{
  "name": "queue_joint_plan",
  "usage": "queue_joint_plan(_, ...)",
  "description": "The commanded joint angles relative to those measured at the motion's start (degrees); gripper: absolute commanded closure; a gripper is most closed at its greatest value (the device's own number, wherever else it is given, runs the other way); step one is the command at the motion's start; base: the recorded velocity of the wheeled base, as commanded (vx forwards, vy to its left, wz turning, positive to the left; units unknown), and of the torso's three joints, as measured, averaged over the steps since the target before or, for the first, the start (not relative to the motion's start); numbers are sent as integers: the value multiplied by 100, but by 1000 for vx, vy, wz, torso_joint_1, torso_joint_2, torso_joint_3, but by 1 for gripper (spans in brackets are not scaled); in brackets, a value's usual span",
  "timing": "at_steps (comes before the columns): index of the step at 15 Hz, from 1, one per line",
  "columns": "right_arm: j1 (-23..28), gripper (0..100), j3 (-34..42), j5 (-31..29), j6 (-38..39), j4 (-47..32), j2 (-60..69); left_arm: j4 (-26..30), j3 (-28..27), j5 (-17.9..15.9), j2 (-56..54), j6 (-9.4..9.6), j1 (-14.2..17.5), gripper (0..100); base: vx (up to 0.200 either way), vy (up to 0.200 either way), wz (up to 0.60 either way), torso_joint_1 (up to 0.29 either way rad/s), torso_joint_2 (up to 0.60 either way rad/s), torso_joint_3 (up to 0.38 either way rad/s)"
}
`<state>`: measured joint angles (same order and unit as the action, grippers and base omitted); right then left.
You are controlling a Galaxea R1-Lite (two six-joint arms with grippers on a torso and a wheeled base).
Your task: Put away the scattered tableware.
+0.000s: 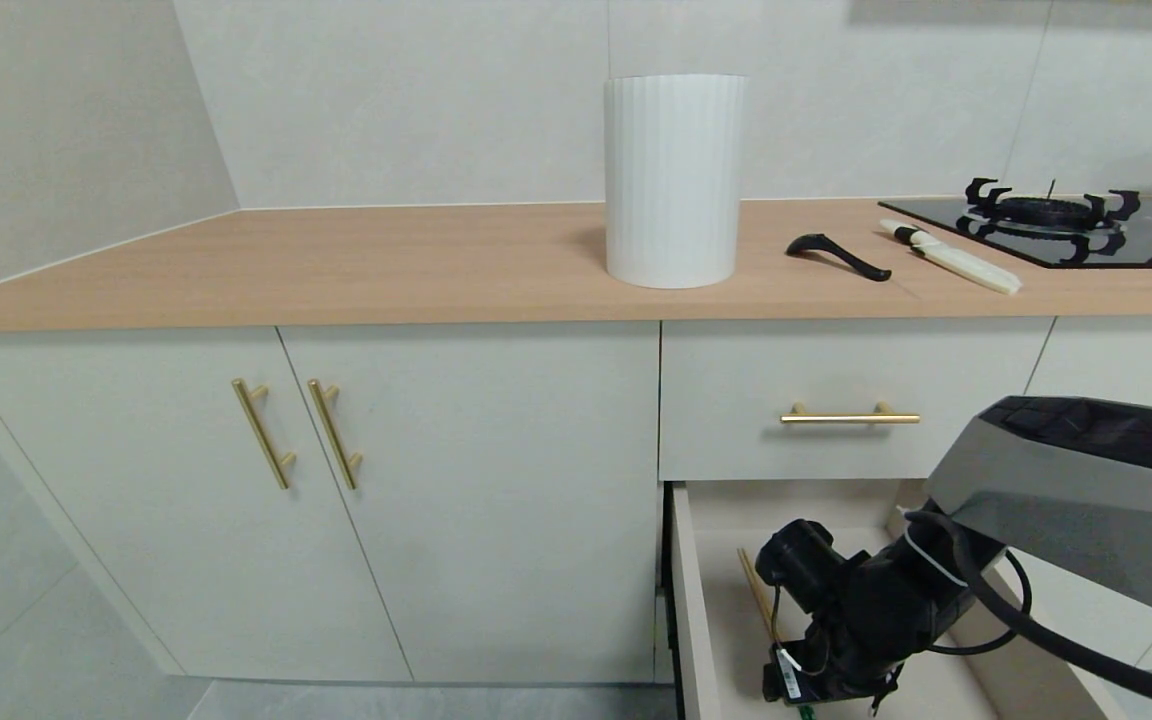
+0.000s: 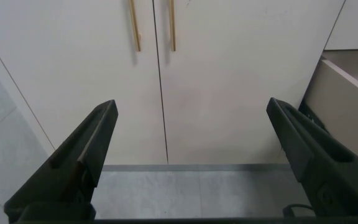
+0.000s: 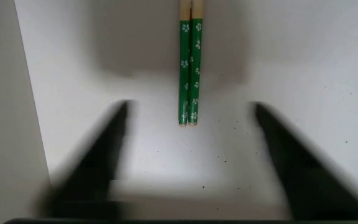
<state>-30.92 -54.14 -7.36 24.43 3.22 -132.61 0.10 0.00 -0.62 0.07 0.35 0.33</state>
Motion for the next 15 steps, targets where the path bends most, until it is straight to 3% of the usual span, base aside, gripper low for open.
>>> queue_joint_plan(1, -2, 0, 0, -2, 0, 3, 16, -1, 0, 1, 1, 0, 2, 0, 0, 0, 0, 0, 0, 0)
queue_joint_plan(6, 94, 0, 61, -441, 0, -32, 332, -1, 0, 1, 1, 0, 2, 0, 0, 0, 0, 0, 0, 0)
queue_joint_plan(12, 543, 0, 518, -521, -325, -49, 2169, -1, 0, 1, 1, 0, 2, 0, 0, 0, 0, 0, 0, 0)
queue_joint_plan(15, 965, 0, 756, -477, -958, -76, 3611, -1, 0, 1, 1, 0, 2, 0, 0, 0, 0, 0, 0, 0)
